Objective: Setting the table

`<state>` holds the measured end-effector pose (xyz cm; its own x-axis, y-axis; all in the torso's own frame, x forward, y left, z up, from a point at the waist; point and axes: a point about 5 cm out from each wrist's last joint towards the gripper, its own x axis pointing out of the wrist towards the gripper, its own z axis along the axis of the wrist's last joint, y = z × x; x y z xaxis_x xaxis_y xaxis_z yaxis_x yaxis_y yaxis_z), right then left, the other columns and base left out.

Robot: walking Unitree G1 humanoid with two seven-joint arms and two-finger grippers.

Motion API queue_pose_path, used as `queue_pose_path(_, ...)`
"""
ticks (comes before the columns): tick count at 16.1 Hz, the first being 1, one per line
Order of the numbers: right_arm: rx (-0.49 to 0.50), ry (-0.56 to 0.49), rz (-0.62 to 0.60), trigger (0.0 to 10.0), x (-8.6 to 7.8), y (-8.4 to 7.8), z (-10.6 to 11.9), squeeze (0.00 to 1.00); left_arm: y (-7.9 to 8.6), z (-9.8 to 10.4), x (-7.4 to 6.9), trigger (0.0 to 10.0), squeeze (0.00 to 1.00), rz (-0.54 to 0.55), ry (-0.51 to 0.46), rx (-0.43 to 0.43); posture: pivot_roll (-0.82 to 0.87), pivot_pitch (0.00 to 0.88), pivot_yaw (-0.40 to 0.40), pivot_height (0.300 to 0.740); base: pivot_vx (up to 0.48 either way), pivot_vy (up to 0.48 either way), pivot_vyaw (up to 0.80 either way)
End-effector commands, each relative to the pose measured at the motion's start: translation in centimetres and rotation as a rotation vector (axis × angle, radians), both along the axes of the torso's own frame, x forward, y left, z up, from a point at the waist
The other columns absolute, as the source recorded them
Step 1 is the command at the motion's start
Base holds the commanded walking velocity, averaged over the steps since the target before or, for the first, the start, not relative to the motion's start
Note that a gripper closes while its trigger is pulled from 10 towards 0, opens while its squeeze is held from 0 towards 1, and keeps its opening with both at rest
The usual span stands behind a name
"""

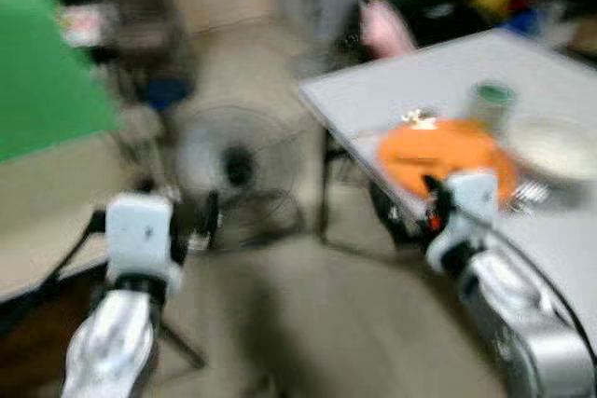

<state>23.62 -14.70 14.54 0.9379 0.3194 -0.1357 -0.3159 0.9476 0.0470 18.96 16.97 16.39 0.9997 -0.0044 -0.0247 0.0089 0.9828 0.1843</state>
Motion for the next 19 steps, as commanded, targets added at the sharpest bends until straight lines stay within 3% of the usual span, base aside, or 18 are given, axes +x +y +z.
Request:
queue_pose_path(1,0.018,-0.020,0.001,10.0,0.2,0.5,0.5,1.00,0.4,0.6,0.2,10.0,0.00,0.012,-0.019,0.024,-0.04,0.000,0.051,0.740,0.000,0.319,0.00)
queue_pose_path(3,0.014,-0.012,-0.008,10.0,0.2,0.6,0.4,1.00,0.5,0.7,0.2,10.0,0.00,0.010,-0.021,0.029,-0.04,0.000,0.053,0.740,0.000,0.328,0.00)
queue_pose_path(4,0.022,-0.013,-0.012,10.0,0.3,0.7,0.4,0.00,0.6,0.9,0.4,10.0,0.00,0.007,-0.026,0.040,-0.03,0.001,0.055,0.740,0.000,0.337,0.00)
queue_pose_path(11,0.063,-0.053,-0.102,10.0,1.3,0.1,1.0,0.00,0.6,1.1,0.8,10.0,0.00,-0.016,-0.024,0.057,-0.04,0.016,0.063,0.740,0.000,0.339,0.00)
queue_pose_path(19,0.127,0.004,0.026,10.0,1.4,1.7,1.0,0.00,0.7,1.1,0.4,10.0,0.00,0.008,-0.020,0.045,-0.02,0.021,0.042,0.740,0.000,0.338,0.00)
